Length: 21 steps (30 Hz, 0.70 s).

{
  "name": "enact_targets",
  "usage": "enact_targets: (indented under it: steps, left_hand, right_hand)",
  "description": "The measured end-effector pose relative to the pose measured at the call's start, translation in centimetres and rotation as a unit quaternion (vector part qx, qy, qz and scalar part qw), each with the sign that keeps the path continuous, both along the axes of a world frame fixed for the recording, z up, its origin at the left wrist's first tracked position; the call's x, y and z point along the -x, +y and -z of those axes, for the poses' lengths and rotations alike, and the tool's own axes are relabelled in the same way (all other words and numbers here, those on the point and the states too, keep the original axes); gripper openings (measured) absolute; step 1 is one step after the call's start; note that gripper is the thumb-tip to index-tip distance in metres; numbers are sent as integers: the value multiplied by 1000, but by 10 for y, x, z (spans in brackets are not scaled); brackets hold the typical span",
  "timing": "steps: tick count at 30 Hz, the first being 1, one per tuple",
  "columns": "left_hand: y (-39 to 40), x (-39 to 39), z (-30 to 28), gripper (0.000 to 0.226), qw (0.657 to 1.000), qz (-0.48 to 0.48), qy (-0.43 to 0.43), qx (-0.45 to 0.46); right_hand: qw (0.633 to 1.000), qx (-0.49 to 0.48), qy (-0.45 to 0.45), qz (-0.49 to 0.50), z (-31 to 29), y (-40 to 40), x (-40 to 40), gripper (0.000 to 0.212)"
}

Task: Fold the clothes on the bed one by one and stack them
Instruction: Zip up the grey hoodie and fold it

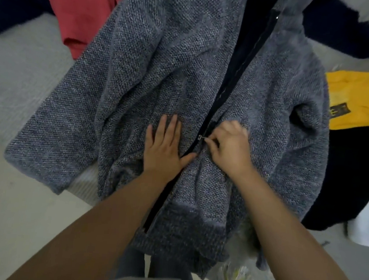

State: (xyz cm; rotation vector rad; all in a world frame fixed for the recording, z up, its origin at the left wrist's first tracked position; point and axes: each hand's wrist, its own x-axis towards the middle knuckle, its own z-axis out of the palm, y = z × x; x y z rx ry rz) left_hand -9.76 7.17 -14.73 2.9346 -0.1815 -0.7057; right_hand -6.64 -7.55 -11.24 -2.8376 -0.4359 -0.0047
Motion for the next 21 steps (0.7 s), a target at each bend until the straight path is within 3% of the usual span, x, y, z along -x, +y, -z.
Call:
enact_targets:
  steps: [3, 7, 13, 17, 19, 21]
  left_hand:
    - [-2, 0, 1, 80, 1000, -13, -22, -8]
    - [-3, 3, 7, 83, 998, -32, -50, 19]
    - [-10, -6, -6, 87, 999, -9, -32, -41]
    - [-21, -29, -15, 79, 988, -10, -145, 45]
    - [-34, -59, -16, 71, 982, 15, -171, 84]
    - [-46, -91, -18, 78, 982, 32, -150, 105]
  right_hand:
    - [999, -14, -34, 12, 0, -13, -18, 27]
    - [995, -33, -55, 82, -9, -35, -59, 18]
    - [994, -85, 36, 57, -5, -53, -89, 17]
    - [987, -150, 46, 36, -4, -61, -91, 12]
    - [993, -117, 7, -15, -1, -62, -95, 11]
    - [994, -85, -26, -62, 3, -63, -102, 12]
